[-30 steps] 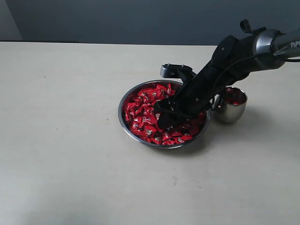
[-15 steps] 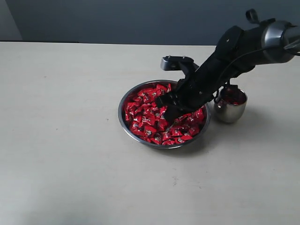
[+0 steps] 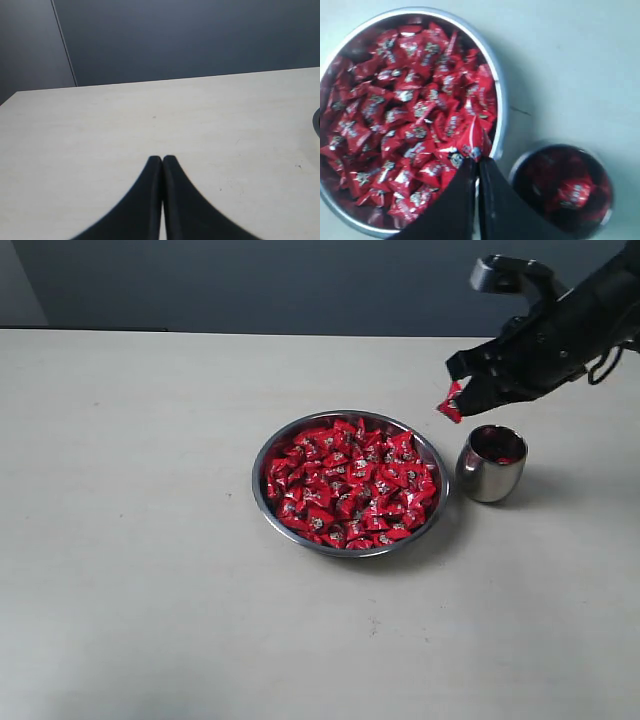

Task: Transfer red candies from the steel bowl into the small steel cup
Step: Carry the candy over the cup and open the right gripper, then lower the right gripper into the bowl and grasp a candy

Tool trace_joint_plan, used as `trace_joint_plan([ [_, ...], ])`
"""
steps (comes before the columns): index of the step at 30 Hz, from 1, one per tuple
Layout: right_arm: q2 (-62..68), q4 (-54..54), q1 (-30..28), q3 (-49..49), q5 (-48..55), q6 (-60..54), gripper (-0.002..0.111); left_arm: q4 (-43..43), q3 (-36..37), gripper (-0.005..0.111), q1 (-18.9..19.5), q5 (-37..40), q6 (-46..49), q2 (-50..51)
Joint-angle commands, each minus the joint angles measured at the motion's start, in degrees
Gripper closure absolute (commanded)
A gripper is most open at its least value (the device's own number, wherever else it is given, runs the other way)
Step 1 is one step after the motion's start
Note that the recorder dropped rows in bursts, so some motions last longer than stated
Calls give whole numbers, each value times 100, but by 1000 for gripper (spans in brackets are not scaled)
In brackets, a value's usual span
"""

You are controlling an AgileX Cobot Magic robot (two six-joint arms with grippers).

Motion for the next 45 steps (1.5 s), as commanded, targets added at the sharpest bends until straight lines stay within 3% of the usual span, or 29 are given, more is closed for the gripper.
trace_joint_plan([
  [1, -46, -178, -363, -26, 67, 43, 108, 11, -48, 106, 12, -27, -10, -27],
  [10, 306, -1048, -372, -26, 98, 454, 106, 11, -48, 106, 12, -27, -10, -27],
  [17, 309, -982, -372, -26, 57, 454, 66, 11, -48, 106, 12, -27, -10, -27],
  [20, 254, -908, -372, -26, 57, 480, 69, 11, -48, 106, 12, -27, -10, -27],
  [28, -104, -188, -372, -26, 220, 480, 92, 11, -48, 106, 12, -27, -10, -27],
  [34, -259, 101, -247, -26, 534, 448, 93, 11, -48, 106, 12, -27, -10, -27],
  [45, -259, 116, 829, -26, 173, 438, 93, 11, -48, 106, 12, -27, -10, -27],
])
